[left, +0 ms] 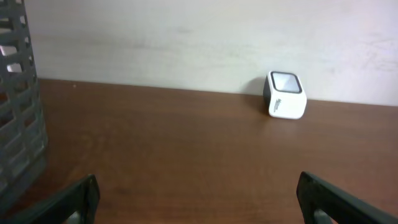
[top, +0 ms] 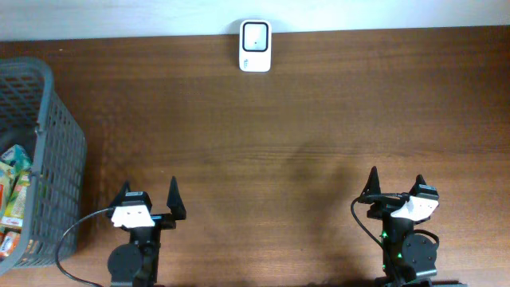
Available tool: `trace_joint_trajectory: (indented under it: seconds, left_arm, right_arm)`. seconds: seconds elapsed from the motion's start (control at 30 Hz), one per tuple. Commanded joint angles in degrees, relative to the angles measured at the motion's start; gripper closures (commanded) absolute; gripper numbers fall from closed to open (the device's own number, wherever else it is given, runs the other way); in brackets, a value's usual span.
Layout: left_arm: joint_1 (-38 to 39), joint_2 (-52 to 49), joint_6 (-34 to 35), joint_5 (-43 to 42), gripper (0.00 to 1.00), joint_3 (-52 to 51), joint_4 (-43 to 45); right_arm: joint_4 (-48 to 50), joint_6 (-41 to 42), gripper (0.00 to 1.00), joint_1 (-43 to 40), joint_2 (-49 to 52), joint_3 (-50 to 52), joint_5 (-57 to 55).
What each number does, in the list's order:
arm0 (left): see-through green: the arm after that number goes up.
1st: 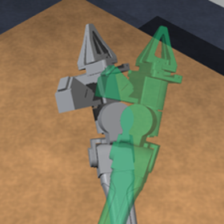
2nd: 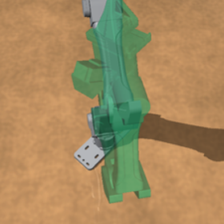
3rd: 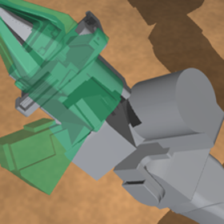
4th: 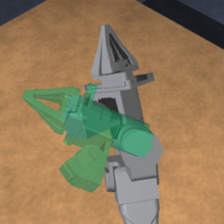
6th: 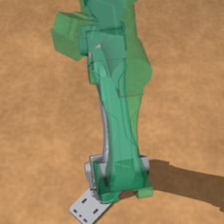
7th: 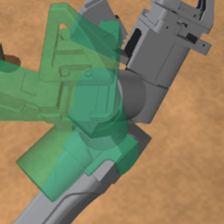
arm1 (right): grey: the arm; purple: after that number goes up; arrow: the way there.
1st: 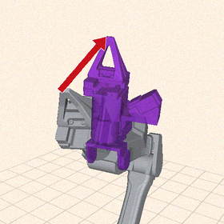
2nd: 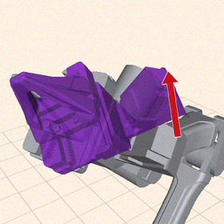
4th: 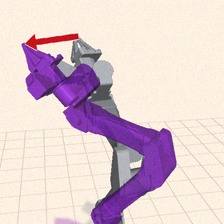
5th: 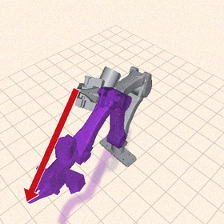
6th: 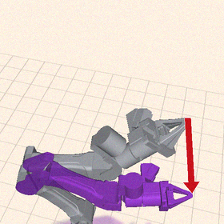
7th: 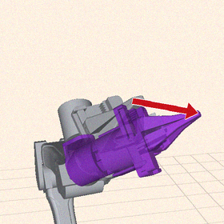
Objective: Scan the item barcode
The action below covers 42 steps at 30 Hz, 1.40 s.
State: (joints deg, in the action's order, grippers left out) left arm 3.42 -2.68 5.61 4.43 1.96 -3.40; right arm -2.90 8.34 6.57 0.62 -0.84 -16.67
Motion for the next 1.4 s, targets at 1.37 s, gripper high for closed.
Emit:
trace_joint_trajectory:
  seconds: [1.37]
  left_arm:
    - [-43.1,-92.7,17.7,16.4,0.01,95.7,-56.0]
  right_arm:
    - [0.1,-0.3,0.01,-0.2,-0.4,0.5,-0.3]
